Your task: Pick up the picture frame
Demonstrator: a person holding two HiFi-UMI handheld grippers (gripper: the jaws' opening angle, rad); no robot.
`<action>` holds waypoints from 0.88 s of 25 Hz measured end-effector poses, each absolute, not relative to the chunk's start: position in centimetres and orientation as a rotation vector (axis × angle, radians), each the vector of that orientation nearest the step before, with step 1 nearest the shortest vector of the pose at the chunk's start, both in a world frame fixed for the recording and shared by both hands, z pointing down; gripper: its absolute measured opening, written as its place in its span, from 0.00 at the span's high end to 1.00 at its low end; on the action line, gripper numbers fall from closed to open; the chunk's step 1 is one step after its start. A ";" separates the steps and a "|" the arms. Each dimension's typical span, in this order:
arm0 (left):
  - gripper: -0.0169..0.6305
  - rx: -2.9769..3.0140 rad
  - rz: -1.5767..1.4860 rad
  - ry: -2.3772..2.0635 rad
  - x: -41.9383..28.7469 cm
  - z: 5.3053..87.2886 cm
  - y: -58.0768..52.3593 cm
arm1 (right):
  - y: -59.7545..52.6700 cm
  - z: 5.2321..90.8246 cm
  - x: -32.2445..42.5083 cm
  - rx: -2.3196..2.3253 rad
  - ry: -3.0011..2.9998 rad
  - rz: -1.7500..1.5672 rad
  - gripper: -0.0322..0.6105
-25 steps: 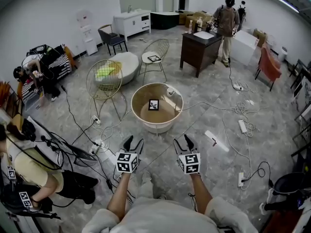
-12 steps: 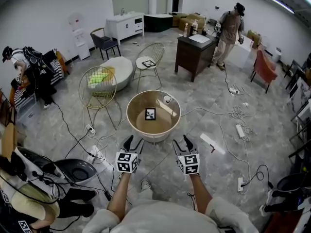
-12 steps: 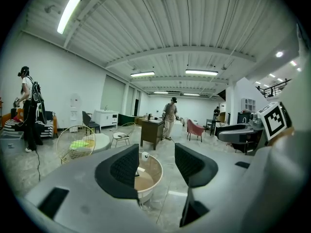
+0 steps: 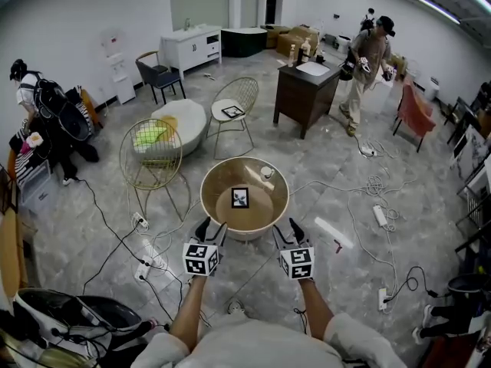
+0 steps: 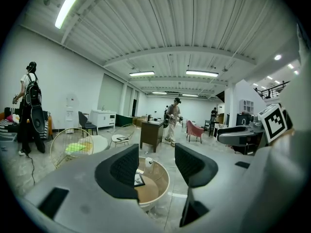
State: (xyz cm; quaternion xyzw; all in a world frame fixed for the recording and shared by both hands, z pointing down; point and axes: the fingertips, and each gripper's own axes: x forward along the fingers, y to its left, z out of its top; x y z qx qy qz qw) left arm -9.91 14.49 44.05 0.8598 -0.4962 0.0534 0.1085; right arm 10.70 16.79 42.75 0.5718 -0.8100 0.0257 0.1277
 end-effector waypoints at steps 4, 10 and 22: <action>0.65 2.538 0.160 -1.442 -11.1 44.0 11.7 | 14.4 42.6 9.7 1.687 -2.338 0.072 0.59; 0.65 2.562 0.163 -1.411 -12.7 44.4 7.8 | 11.0 42.8 8.4 1.728 -2.311 0.066 0.59; 0.65 2.562 0.182 -1.382 -13.6 45.5 4.3 | 8.0 43.9 7.9 1.757 -2.284 0.090 0.59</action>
